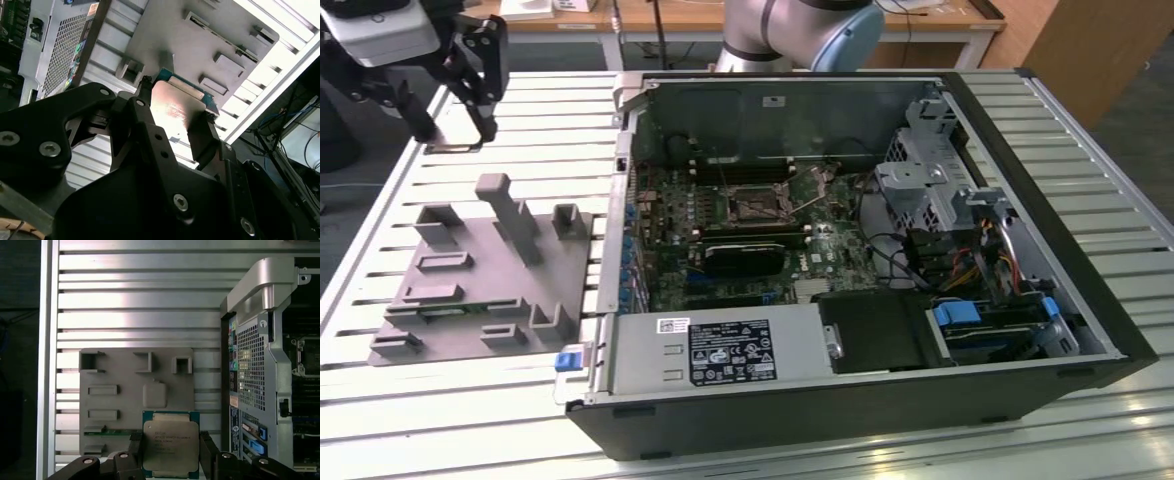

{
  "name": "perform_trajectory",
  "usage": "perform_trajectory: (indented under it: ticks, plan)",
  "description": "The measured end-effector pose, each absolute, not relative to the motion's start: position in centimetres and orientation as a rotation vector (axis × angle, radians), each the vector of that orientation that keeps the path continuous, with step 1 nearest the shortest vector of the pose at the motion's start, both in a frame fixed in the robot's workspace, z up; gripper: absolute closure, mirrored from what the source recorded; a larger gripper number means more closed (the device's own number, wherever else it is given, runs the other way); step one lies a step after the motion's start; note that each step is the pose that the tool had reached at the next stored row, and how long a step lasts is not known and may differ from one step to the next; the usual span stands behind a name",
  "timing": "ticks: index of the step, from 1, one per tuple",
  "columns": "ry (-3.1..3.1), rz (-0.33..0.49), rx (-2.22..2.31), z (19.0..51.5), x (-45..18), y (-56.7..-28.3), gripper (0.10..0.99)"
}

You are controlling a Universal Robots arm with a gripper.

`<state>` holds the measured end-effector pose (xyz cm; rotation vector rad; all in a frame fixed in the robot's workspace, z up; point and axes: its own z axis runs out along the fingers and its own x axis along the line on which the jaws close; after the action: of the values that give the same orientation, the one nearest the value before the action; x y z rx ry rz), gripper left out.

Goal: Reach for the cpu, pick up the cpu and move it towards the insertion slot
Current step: 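Pick up the cpu and move it towards the insertion slot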

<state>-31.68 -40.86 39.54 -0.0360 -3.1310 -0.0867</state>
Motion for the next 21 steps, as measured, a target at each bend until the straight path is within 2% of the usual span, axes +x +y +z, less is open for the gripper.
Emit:
perform_trajectory:
  ticks: [21]
  plan:
    - [-3.131, -0.087, -0.04, 39.5, -27.3, -40.9, 0.545]
